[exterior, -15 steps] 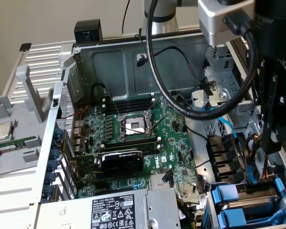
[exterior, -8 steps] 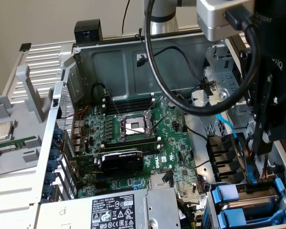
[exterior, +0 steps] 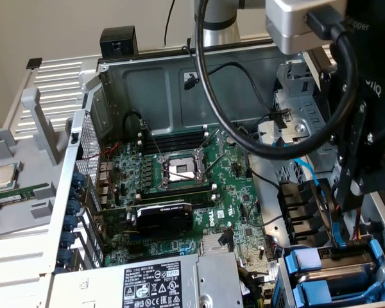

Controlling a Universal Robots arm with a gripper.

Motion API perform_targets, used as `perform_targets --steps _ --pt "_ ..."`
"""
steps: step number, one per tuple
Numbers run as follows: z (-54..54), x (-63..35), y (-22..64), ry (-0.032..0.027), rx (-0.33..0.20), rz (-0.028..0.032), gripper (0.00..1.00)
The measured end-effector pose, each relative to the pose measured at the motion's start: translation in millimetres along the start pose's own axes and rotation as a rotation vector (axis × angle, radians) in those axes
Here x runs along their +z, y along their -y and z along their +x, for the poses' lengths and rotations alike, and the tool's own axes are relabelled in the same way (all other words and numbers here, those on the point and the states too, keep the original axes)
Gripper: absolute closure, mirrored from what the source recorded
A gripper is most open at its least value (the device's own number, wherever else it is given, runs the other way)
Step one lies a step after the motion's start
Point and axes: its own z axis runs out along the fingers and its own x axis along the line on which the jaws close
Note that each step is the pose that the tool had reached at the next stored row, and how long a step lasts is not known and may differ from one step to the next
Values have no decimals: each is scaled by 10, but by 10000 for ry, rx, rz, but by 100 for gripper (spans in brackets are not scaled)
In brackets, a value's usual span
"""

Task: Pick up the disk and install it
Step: 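Insert the second disk wire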

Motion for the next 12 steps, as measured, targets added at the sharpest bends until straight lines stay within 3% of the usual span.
perform_targets --steps 4,9,12 --pt "0 1 2 68 -738 61 89" --pt "0 0 1 277 -1514 143 89" --pt "0 0 1 352 -2048 199 89"
